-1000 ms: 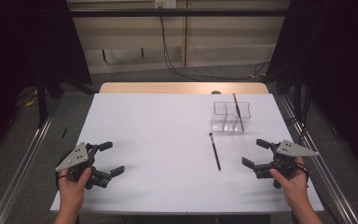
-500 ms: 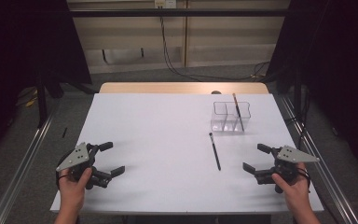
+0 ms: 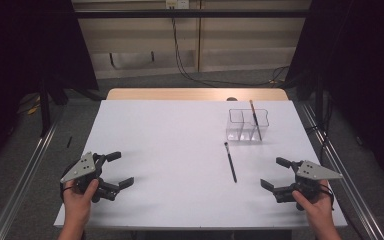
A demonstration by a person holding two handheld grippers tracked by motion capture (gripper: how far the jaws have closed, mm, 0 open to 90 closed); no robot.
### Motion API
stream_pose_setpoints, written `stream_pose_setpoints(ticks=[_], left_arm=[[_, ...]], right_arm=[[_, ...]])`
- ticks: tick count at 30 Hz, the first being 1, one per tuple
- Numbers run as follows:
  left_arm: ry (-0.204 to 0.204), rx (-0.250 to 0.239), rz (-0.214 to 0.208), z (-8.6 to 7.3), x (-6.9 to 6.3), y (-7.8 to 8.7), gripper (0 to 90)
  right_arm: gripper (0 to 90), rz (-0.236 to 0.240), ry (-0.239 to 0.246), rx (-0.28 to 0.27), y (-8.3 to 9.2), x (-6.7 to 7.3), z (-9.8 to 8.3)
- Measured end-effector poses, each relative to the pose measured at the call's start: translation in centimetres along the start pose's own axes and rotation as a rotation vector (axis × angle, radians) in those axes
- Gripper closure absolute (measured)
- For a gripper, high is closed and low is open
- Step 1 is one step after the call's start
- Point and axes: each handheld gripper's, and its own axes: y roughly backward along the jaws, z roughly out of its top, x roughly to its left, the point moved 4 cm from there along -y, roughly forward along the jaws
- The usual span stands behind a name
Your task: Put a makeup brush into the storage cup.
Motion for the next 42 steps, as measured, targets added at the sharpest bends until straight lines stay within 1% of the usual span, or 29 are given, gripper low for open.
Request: stream_pose_setpoints(ticks=[5,8,9,12,15,18,22,28,35,42], left_arm=[[-0.001,0.008,-0.005,-0.1,0.0,-0.2,0.4],[-0.002,0.0,-0.003,0.0,0.0,-0.3,0.3],[-0.005,0.005,-0.003,0.0,0.1,-0.3,0.3],[-0.005,0.004,-0.003,0.0,0.1,-0.3,0.3],[0.003,-0.002,-0.003,0.1,0.1,-0.2,0.3],[-0.003,-0.003,0.001,0.1,0.2,-0.2,0.3],[0.002,-0.009,0.002,0.1,0.2,-0.1,0.3],[-0.003,-0.018,0.005,0.3,0.2,-0.1,0.3],[-0.003,-0.021,-0.001,0.4,0.3,-0.4,0.3],[-0.005,-0.018,-0.012,0.4,0.3,-0.9,0.3]], right_arm=[[2.5,-0.008,-0.008,-0.01,0.3,-0.1,0.0],[2.5,-0.012,-0.011,-0.003,0.3,-0.2,0.0],[2.4,-0.014,-0.008,-0.003,0.4,-0.3,0.0],[2.4,-0.021,-0.017,-0.017,0.5,-0.5,0.2],[2.4,-0.028,-0.018,-0.016,0.4,-0.6,0.3],[2.4,-0.029,-0.019,-0.018,0.3,-0.7,0.4],[2.4,-0.025,-0.016,-0.015,0.0,-0.6,0.5],[2.5,-0.012,-0.018,-0.017,-0.8,-0.4,1.0],[2.5,-0.016,-0.014,-0.005,-1.7,-0.4,1.6],[2.6,-0.02,-0.027,0.001,-2.2,-0.7,1.8]])
